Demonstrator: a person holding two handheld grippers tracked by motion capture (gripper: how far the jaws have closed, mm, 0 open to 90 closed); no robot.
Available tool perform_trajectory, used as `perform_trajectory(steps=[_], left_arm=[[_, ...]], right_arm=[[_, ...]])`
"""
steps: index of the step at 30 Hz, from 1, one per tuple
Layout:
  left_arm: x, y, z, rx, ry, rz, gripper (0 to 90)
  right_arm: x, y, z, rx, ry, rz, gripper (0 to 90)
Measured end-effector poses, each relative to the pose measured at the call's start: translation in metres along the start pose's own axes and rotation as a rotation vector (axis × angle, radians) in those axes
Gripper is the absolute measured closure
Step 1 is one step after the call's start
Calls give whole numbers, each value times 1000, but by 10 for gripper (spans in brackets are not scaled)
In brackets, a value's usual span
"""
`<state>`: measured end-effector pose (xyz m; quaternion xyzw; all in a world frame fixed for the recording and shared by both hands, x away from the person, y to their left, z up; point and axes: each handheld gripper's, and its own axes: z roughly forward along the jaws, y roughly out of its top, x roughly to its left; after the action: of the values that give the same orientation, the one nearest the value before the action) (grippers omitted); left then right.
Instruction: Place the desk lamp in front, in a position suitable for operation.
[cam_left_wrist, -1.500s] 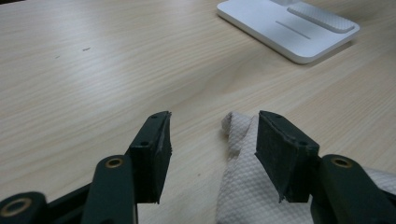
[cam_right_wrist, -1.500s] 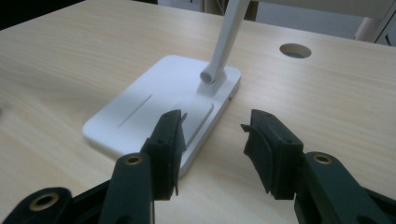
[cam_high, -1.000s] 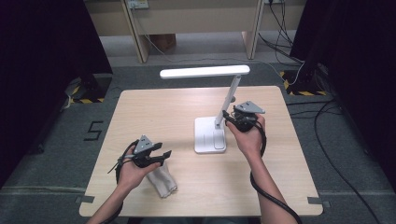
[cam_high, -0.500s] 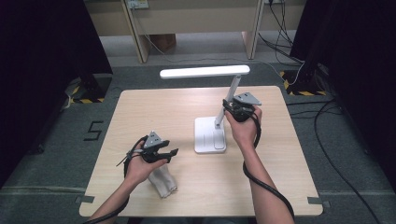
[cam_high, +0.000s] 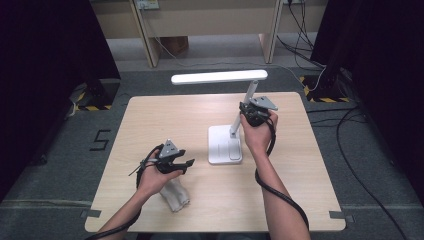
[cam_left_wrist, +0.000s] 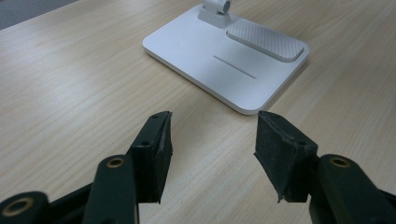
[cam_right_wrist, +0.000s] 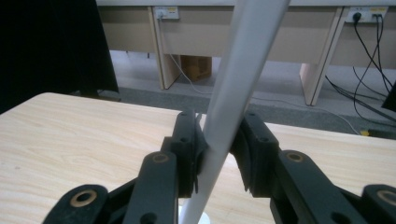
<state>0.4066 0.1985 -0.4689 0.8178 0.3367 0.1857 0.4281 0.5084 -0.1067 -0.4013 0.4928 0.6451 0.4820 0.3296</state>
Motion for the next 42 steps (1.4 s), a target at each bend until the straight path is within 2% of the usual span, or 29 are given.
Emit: perform_trajectory(steps=[8, 15, 18, 21, 22, 23, 26, 27, 29, 34, 42], left_arm=[[-2, 1, 1, -3, -5, 0, 454], [-9, 7, 7, 9, -14, 25, 460], [-13, 8, 11, 15, -15, 23, 466], [-18, 10, 18, 42, -20, 40, 469], [-21, 10, 20, 56, -21, 63, 476], [-25, 10, 23, 69, -34, 80, 478], [-31, 10, 25, 78, -46, 93, 480], [-36, 10, 28, 92, -70, 111, 480], [-39, 9, 30, 93, -78, 111, 480], [-49, 4, 34, 131, -105, 143, 480], [-54, 0, 35, 155, -111, 156, 481]], right_arm=[[7, -1, -7, 5, -29, 20, 715], [21, -7, -26, 13, -42, 13, 718], [24, -8, -30, 21, -47, 9, 720], [30, -10, -35, 21, -45, 8, 721], [33, -11, -38, 21, -45, -3, 719], [34, -12, -39, 15, -45, -13, 719], [35, -13, -40, 12, -40, -12, 718], [36, -13, -41, 11, -41, -9, 718], [37, -14, -41, 10, -45, -10, 717], [37, -14, -46, 16, -52, -13, 716], [42, -16, -56, 32, -57, -27, 710]])
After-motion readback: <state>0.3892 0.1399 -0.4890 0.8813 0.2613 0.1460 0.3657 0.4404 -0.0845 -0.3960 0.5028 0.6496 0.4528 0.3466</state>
